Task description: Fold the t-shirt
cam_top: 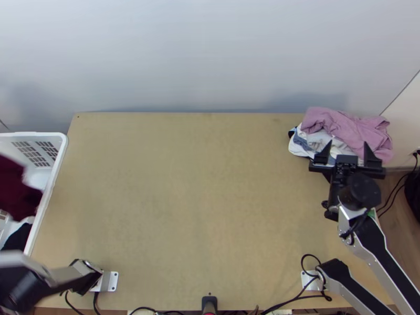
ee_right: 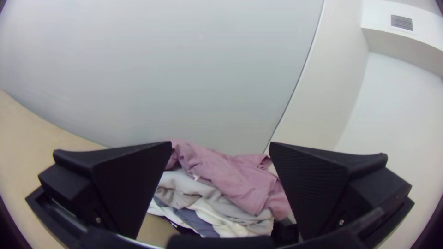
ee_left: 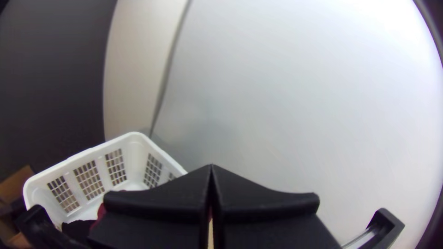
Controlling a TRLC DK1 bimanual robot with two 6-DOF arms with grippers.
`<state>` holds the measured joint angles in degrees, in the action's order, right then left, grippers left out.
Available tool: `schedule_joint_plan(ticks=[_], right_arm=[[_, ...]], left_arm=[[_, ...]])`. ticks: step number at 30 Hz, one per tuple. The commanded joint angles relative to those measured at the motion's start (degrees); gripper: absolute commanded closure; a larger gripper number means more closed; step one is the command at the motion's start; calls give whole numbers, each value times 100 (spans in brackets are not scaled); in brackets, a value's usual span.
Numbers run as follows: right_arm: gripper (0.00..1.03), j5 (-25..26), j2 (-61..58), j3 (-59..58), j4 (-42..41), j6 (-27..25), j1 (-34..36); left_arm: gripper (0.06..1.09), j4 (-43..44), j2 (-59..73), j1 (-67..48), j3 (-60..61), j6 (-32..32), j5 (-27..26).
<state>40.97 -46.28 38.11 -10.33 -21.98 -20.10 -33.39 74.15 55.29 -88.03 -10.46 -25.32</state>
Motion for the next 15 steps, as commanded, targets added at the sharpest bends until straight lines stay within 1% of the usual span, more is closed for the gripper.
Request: schedule_joint_plan(ticks=[1,3,7,9,11,13,15], right_arm=[[5,-1,436,-216,-180,-87,59],[4,-1,559,-286,-136,-79,76],[4,7,682,-374,-4,-70,138],[4,7,699,-374,31,-70,155],[4,7,691,-365,40,-70,182],[4,7,673,-321,57,-52,190],[4,7,638,-269,119,-43,226]], left_arm=[[105,-432,-2159,-2250,998,9,10],[105,-432,-2458,-3472,1262,-264,388],[105,-388,-2607,-6074,1701,-782,1557],[105,-239,-2519,-7207,1939,-1002,2031],[105,-54,-2317,-8121,2202,-1151,2339],[105,131,-1992,-8851,2360,-1310,2471],[105,412,-1614,-9537,2440,-1406,2743]])
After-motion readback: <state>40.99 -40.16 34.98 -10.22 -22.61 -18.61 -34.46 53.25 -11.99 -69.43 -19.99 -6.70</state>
